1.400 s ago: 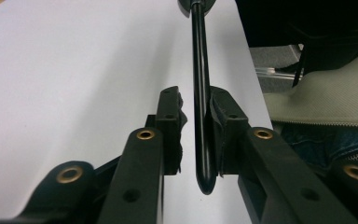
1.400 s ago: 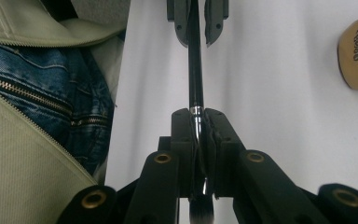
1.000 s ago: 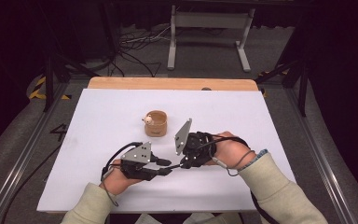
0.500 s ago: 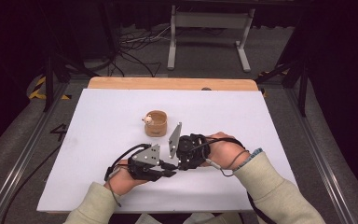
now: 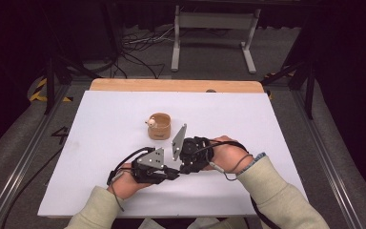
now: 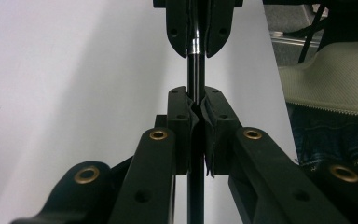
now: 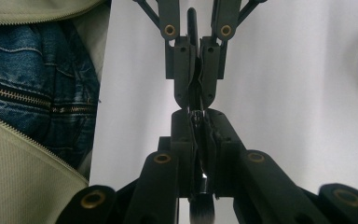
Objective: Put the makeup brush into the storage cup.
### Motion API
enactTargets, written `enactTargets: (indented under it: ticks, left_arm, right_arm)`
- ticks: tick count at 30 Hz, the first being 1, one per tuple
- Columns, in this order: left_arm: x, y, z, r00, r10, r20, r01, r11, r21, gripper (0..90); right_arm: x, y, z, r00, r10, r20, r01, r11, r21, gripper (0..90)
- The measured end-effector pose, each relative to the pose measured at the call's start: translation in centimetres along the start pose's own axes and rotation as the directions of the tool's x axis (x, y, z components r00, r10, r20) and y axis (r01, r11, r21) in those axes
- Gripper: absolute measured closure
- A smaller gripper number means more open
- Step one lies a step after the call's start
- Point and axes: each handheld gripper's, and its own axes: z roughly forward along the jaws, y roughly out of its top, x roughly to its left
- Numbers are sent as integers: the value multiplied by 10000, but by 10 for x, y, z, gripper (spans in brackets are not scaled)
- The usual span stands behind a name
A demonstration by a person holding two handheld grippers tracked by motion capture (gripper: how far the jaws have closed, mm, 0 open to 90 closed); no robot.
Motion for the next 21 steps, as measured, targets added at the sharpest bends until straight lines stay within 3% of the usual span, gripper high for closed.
enactTargets:
  ticks: [12, 16, 18, 21]
  left_arm:
    - [-1, 1, 4, 9999, 93, -109, -90, 9995, 291, 834]
    - [-1, 1, 2, 9996, 37, -262, -31, 9997, 223, 835]
    - [0, 0, 1, 9995, 67, -306, -60, 9997, 237, 835]
    - [0, -2, 0, 9994, 56, -351, -52, 9999, 104, 835]
  right_arm:
    - [-1, -3, 4, 10000, 52, -85, -53, 10000, -46, 828]
    - [-1, -6, 3, 9999, 173, -9, -173, 9992, -354, 816]
    - [-3, -10, -1, 9985, 528, 143, -513, 9947, -897, 684]
    - [-3, -17, -8, 9974, 672, 256, -624, 9861, -1542, 599]
